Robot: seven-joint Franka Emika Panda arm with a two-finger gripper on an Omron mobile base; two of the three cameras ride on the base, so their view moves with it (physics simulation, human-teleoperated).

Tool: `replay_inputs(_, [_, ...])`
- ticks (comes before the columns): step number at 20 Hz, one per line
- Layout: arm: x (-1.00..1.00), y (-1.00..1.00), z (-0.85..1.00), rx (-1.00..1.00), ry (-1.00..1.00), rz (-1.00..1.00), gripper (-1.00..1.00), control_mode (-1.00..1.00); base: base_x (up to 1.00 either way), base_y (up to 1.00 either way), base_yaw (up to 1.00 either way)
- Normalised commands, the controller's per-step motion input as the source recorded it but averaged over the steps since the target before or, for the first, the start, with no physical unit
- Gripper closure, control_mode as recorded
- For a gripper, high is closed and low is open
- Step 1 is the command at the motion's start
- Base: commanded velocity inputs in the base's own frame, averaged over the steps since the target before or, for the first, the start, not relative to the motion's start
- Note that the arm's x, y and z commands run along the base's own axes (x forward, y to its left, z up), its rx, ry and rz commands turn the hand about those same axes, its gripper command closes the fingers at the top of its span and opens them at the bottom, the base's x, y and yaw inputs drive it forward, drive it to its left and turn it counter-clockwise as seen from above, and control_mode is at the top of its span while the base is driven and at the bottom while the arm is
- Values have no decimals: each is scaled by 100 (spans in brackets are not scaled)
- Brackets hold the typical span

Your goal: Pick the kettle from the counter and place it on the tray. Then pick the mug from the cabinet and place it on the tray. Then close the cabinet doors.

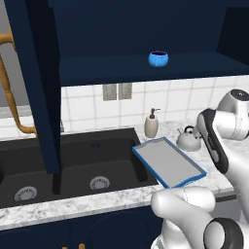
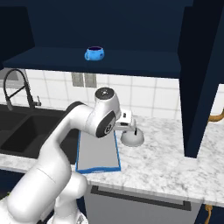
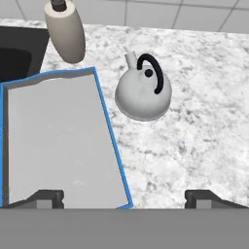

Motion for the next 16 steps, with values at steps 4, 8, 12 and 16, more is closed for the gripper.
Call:
replay_inputs(4, [30,-41,-6,0,0,9,-100,-100,0,0,0])
replay_inputs(8, [41,-22,-26,0,0,9,-100,-100,0,0,0])
replay_inputs(12, [38,-4,-27,0,0,5,-100,-100,0,0,0])
replay_inputs(16, [38,-1,-26,0,0,0,-100,-100,0,0,0])
